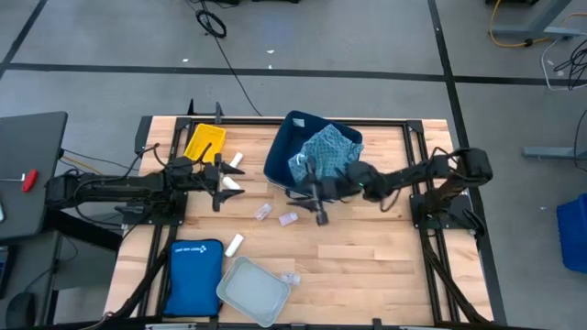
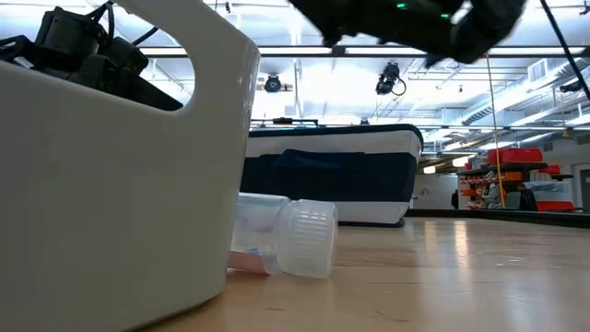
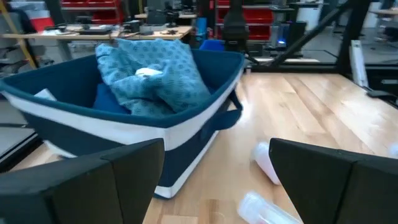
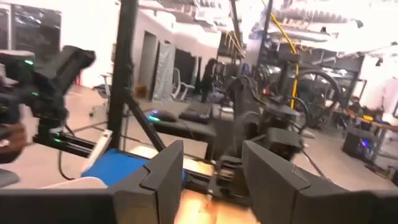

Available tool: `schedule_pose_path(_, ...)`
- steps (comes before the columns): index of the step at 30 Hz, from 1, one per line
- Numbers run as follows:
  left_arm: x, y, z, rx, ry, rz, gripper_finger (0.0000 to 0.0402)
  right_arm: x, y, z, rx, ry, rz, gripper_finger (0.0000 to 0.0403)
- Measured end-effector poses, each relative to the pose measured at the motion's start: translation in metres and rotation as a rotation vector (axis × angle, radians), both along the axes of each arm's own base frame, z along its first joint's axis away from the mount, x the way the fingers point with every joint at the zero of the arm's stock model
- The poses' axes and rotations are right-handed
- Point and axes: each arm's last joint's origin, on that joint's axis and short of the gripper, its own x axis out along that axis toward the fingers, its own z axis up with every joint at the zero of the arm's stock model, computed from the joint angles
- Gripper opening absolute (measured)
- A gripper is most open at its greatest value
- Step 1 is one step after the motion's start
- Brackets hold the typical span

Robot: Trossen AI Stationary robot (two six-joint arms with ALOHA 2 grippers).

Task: Pick & place medical supplies in basket/bin
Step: Put the top white rolled gauze into the yellow bin

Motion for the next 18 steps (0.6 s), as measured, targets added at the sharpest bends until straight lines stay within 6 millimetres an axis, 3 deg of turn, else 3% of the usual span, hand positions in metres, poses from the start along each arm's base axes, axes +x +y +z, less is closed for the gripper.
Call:
schedule_pose_path(10,0.014,0.006,0.003,-0.030,-0.107,0.083,0.0292,-0.060,0.046,-0.003,-0.062,-0.040,-0.040,0.0172)
schedule_pose_path(14,0.022,0.009,-0.003,-0.040,-0.110,0.088,0.0292,-0.081,0.051,-0.002,-0.072,-0.038,-0.067,0.0172)
schedule_pose_path(18,0.029,0.011,-0.011,-0.072,-0.111,0.104,0.0292,-0.095,0.049,-0.016,-0.037,0.020,-0.087,0.0172)
